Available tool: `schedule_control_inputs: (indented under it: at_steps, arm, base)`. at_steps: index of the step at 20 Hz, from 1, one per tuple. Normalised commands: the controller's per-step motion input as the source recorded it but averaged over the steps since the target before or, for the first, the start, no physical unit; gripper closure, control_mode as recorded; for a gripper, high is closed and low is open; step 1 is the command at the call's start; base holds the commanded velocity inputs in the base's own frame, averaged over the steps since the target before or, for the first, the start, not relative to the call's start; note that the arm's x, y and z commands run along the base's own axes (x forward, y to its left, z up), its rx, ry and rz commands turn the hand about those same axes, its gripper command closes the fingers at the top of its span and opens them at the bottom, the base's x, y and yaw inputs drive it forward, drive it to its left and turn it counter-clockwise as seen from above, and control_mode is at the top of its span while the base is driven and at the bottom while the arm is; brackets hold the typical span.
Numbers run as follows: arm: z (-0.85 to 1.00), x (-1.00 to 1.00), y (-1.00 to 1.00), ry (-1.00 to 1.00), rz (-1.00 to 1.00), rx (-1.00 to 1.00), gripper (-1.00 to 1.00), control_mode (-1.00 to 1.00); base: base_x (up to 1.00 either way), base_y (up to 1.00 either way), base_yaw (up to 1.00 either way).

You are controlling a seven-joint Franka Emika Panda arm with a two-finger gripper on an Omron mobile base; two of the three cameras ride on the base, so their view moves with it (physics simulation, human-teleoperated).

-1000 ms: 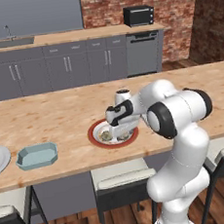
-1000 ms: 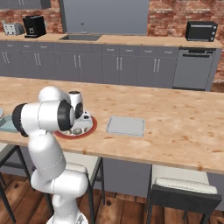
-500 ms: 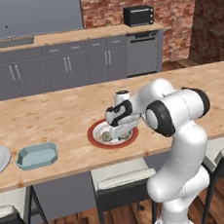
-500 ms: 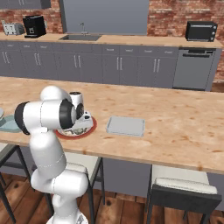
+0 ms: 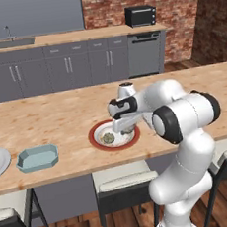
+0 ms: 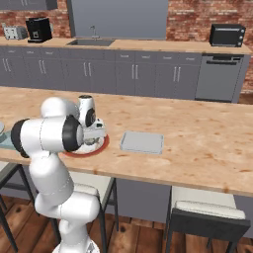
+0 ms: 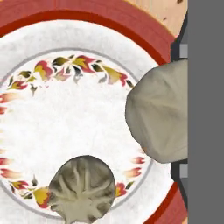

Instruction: Place two dumplings into each of the tupperware containers and then place the containers in the fridge.

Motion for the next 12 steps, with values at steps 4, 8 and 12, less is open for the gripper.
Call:
schedule_control_inputs:
  at_steps: [4,8,12]
  arm:
    - [0.71,-0.10,-0.53,-0.01,-0.04,0.00,1.00,-1.00]
    - [0.20,0.00,-0.97,0.01,-0.07,0.00,1.00,-1.00]
    - [0.00,0.10,-1.00,0.09,-0.06,0.01,1.00,-1.00]
  base:
    - [0.00,0.00,0.00]
    - [0.00,0.00,0.00]
    - [0.00,0.00,0.00]
